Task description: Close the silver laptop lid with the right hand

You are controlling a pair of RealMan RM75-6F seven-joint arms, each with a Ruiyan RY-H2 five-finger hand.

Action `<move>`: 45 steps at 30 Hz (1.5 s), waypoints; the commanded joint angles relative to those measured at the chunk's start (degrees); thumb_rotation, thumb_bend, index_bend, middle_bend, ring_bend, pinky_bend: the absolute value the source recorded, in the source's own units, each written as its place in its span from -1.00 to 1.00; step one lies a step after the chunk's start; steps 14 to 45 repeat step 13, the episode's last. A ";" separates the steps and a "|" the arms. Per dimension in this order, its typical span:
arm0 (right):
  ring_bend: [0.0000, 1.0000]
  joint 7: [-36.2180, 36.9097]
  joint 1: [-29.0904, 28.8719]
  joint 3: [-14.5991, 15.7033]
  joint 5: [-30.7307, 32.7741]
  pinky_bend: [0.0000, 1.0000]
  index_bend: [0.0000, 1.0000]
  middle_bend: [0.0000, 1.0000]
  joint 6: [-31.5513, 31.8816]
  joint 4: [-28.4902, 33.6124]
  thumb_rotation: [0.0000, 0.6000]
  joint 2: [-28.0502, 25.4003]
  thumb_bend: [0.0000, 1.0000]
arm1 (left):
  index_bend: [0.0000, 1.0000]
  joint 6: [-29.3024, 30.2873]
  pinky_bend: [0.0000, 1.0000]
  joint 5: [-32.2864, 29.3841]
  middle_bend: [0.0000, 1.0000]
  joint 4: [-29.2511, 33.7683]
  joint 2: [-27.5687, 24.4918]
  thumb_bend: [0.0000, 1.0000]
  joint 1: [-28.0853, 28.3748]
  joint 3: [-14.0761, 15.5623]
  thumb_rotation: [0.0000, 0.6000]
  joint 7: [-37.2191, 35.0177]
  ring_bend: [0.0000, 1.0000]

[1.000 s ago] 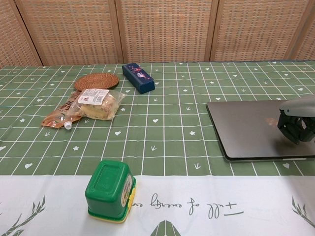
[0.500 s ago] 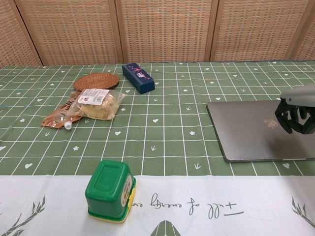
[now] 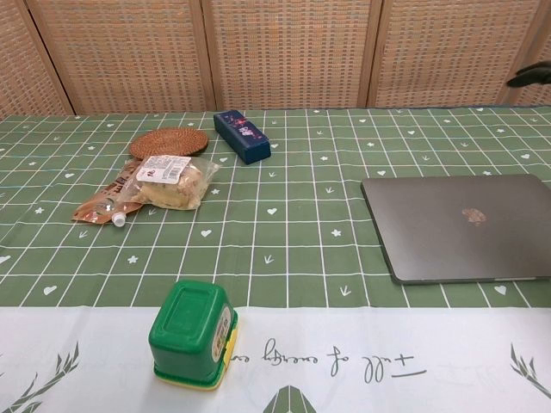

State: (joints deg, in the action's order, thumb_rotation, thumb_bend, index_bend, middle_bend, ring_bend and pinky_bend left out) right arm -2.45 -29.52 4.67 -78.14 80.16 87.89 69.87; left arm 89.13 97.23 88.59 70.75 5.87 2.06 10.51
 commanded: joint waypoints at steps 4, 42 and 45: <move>-1.00 6.44 8.09 1.04 -5.53 -1.00 -1.00 -1.00 7.41 -9.39 1.00 3.13 -0.76 | -1.00 0.18 -1.00 -0.91 -1.00 -1.52 1.09 -0.63 -0.54 -0.11 1.00 -0.53 -1.00; -1.00 9.78 13.34 1.18 -9.02 -1.00 -1.00 -1.00 10.68 -14.20 1.00 6.42 -0.77 | -1.00 0.89 -1.00 -2.16 -1.00 -3.19 2.11 -0.65 -1.16 -0.79 1.00 -1.34 -1.00; -1.00 9.78 13.34 1.18 -9.02 -1.00 -1.00 -1.00 10.68 -14.20 1.00 6.42 -0.77 | -1.00 0.89 -1.00 -2.16 -1.00 -3.19 2.11 -0.65 -1.16 -0.79 1.00 -1.34 -1.00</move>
